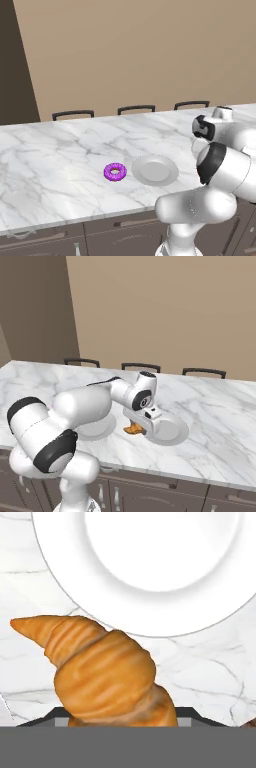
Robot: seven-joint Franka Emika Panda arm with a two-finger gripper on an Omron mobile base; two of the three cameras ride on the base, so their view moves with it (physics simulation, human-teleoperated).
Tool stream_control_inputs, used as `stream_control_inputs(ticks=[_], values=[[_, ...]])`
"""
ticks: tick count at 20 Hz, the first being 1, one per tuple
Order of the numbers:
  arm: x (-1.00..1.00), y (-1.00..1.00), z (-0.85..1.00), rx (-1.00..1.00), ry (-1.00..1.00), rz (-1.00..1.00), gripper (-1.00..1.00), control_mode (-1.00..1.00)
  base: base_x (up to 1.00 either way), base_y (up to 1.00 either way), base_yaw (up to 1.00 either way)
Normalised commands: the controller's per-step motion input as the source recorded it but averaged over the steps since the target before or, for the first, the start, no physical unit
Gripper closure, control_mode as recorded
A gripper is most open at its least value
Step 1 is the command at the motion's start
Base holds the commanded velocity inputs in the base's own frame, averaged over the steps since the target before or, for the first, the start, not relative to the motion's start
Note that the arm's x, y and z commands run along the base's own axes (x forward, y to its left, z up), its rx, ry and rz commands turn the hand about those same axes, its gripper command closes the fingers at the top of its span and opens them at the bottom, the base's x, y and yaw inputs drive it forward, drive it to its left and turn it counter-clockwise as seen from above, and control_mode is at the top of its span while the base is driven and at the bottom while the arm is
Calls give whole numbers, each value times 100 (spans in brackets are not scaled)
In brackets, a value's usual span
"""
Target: Place the pastries on the plates.
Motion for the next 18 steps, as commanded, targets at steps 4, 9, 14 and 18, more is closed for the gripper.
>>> stream_control_inputs(ticks=[4,9,14,18], values=[[99,-18,0,0,1,20,100,-100,0,0,0],[28,-34,0,0,1,13,100,-100,0,0,0],[8,-29,0,0,0,5,100,-100,0,0,0],[2,-17,0,0,0,3,100,-100,0,0,0]])
